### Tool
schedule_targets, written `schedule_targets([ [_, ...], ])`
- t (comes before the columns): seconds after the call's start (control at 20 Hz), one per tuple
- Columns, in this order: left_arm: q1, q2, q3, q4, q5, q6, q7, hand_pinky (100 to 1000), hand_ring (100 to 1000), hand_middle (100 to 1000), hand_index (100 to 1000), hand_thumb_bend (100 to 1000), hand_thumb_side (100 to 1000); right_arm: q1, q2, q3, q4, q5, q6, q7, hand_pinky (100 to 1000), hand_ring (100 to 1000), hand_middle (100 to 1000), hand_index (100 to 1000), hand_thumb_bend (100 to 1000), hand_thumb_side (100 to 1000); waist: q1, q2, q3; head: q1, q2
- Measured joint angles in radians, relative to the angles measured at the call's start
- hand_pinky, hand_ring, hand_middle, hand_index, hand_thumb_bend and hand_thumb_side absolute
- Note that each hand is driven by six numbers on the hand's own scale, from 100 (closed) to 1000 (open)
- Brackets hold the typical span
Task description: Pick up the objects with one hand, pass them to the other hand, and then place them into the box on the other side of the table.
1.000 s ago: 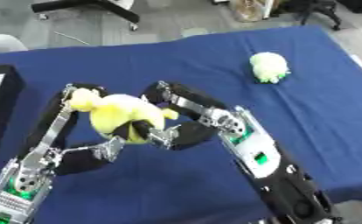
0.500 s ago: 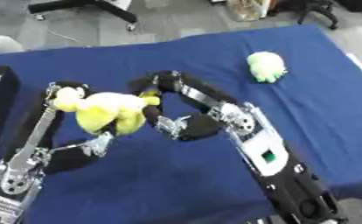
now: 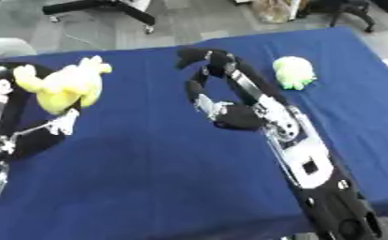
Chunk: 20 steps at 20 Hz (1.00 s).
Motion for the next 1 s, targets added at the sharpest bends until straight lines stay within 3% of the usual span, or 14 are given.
schedule_targets([
  [0.05, -0.013, 0.013, 0.014, 0.025, -0.019, 0.022, 0.017, 603, 319, 312, 420, 259, 100, 0.002, 0.000, 0.001, 0.000, 0.002, 0.000, 0.002, 651, 410, 712, 883, 100, 644, 0.001, -0.001, -0.001, 0.014, 0.000],
  [0.1, -0.027, 0.025, 0.025, 0.051, -0.040, 0.043, 0.033, 603, 322, 312, 421, 336, 100, 0.004, 0.000, 0.002, 0.001, 0.003, 0.000, 0.005, 651, 408, 710, 883, 100, 648, 0.002, -0.001, -0.002, 0.025, 0.000],
  [0.3, -0.082, 0.076, 0.062, 0.153, -0.145, 0.124, 0.075, 604, 330, 329, 423, 486, 100, 0.008, 0.000, 0.005, 0.010, 0.007, 0.000, 0.021, 651, 405, 707, 883, 100, 657, 0.003, -0.004, -0.004, 0.065, 0.000],
  [0.6, -0.134, 0.144, 0.099, 0.324, -0.330, 0.223, 0.075, 609, 363, 337, 426, 674, 100, 0.017, -0.001, 0.011, 0.019, 0.007, -0.004, 0.043, 652, 403, 702, 883, 100, 669, 0.009, -0.007, -0.009, 0.102, -0.001],
  [1.0, -0.166, 0.174, 0.126, 0.562, -0.554, 0.279, 0.013, 615, 374, 333, 434, 754, 100, 0.024, -0.002, 0.016, 0.024, 0.006, -0.005, 0.061, 652, 400, 697, 883, 100, 678, 0.009, -0.010, -0.010, 0.151, -0.023],
])
